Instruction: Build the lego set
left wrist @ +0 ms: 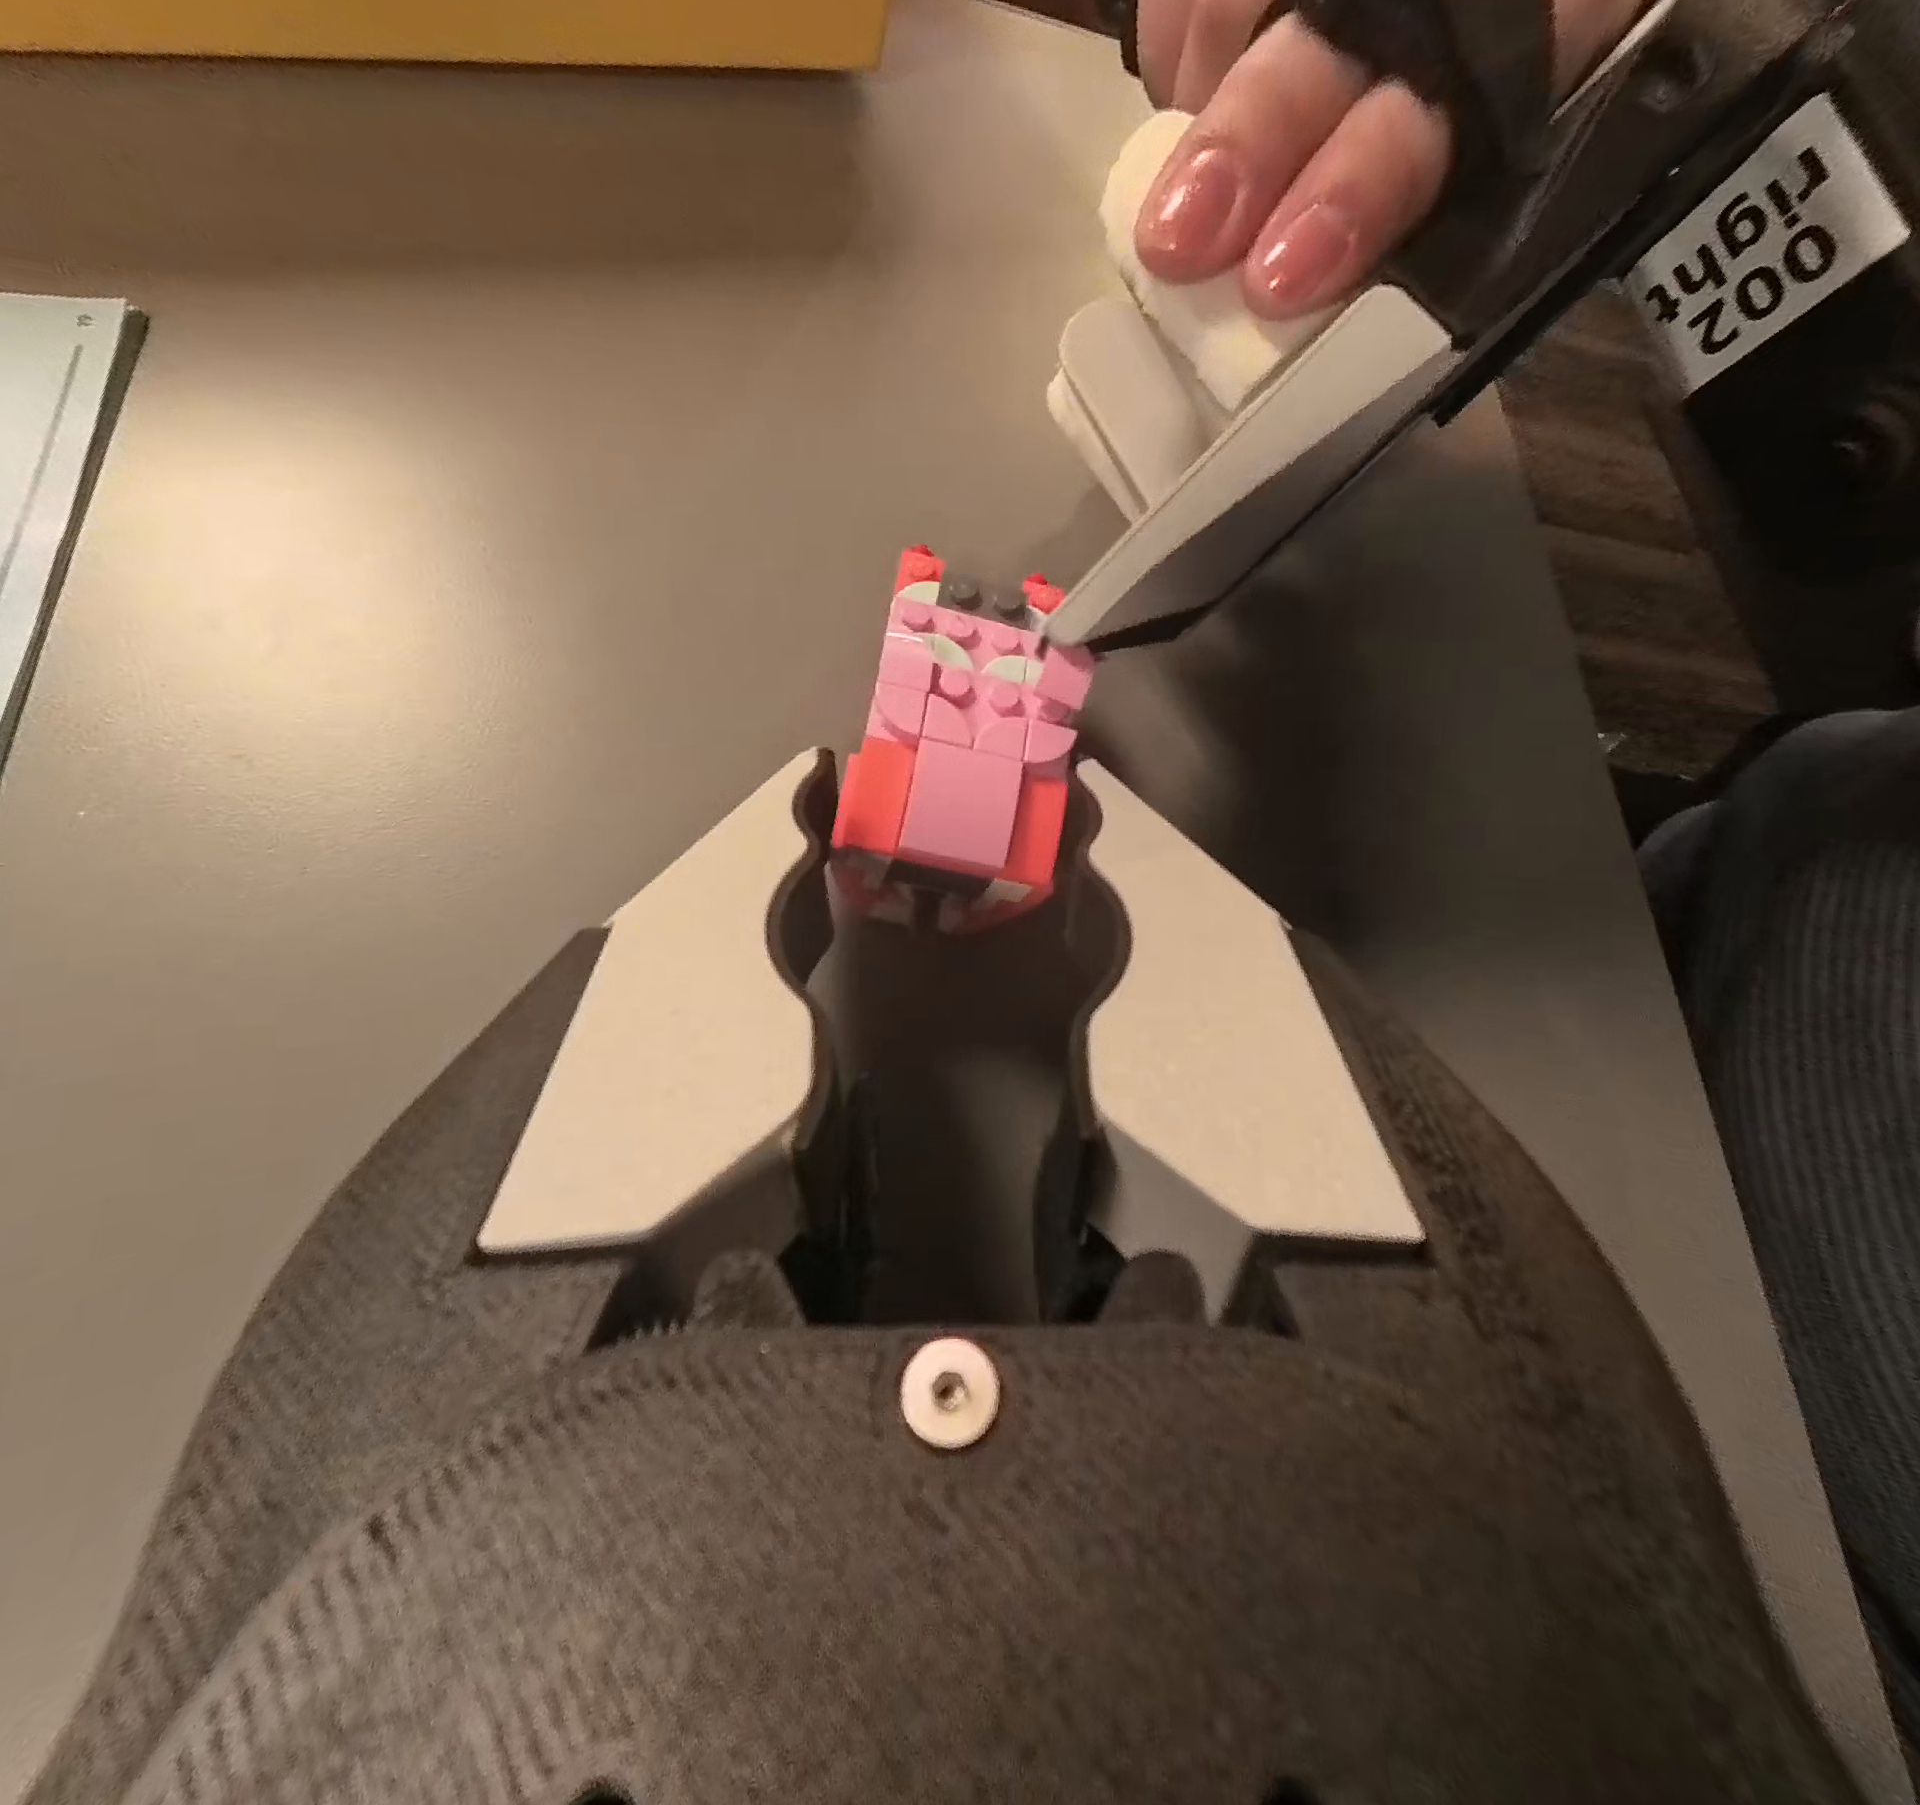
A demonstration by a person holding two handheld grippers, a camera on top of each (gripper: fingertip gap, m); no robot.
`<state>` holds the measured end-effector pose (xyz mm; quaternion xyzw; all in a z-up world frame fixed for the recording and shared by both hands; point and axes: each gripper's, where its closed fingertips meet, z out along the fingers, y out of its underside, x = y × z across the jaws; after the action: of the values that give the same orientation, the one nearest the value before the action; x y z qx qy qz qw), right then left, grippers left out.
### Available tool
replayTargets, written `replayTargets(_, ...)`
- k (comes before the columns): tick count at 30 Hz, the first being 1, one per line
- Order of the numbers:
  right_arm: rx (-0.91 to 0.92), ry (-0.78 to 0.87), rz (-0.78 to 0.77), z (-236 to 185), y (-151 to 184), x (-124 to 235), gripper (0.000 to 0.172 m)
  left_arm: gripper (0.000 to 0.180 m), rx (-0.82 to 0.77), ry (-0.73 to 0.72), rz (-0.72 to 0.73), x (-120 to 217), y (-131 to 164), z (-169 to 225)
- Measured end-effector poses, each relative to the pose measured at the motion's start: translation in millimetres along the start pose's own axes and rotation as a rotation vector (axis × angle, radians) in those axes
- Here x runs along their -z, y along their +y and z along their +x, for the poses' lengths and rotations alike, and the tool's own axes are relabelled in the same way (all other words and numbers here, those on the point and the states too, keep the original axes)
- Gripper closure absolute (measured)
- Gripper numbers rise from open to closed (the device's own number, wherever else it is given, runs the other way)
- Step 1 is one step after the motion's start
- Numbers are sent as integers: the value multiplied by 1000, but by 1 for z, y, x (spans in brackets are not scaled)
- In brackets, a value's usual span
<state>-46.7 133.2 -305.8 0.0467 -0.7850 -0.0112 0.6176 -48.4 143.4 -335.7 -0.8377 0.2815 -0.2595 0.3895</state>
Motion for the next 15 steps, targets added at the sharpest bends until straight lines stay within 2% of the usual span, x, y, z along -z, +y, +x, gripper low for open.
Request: replayTargets(15, 130, -16, 33, -2, 0, -2, 170, 138, -2, 9, -2, 0, 0, 1)
